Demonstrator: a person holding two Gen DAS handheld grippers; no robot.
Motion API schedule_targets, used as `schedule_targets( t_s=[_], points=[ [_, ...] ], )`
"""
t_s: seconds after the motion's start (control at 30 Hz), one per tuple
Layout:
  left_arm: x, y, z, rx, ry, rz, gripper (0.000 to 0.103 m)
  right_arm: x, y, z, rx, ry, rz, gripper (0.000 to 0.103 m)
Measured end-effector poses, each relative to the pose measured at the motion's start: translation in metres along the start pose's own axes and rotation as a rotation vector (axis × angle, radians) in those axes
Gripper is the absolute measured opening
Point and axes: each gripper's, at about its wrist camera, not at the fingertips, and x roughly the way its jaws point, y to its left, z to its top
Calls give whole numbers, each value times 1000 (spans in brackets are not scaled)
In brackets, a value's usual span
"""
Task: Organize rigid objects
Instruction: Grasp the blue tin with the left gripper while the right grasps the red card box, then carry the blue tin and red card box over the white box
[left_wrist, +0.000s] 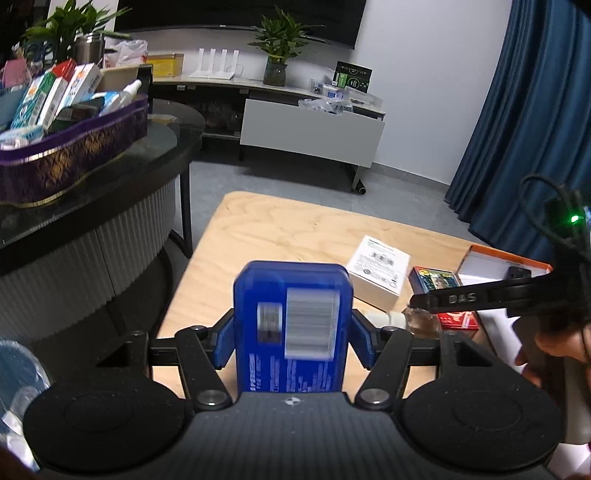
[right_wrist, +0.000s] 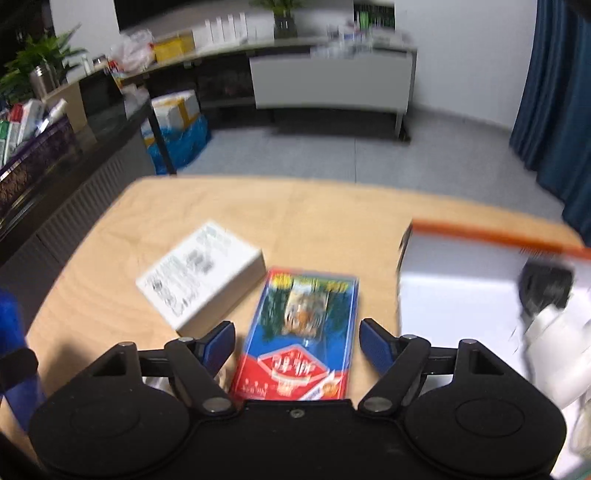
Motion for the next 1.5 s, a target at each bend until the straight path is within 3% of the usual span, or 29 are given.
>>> schedule_targets(
  t_s=[0.07, 0.1, 0.13, 0.3, 0.5, 0.77, 0.87, 1.2, 1.5],
  points=[
    [-2, -1, -2, -11, -3, -1, 63, -3, -1, -2, 8, -10, 5, 81],
    [-3, -3, -2, -11, -5, -2, 63, -6, -1, -2, 3, -17, -1, 72],
    [-4, -4, -3, -10, -7, -3, 63, -9, 0, -3, -8, -23, -12, 71],
    [-15, -13, -6, 3, -25, -18, 63, -37, -10, -7, 23, -71, 14, 71],
    [-33, -35, -10, 31, -48, -53, 63, -99, -26, -24, 16, -166, 36, 71],
    [-56, -74, -21, 56, -56, -146, 63, -181, -59, -72, 53, -276, 10, 71],
    [-66, -91, -28, 64, -50, -185, 63, -202, -75, -94, 72, -299, -38, 71],
    [-88, -149, -43, 117, -64, -289, 63, -263, -136, -146, 179, -406, -146, 71],
    [-89, -174, -44, 118, -93, -321, 63, -285, -156, -164, 194, -481, -162, 71]
  ],
)
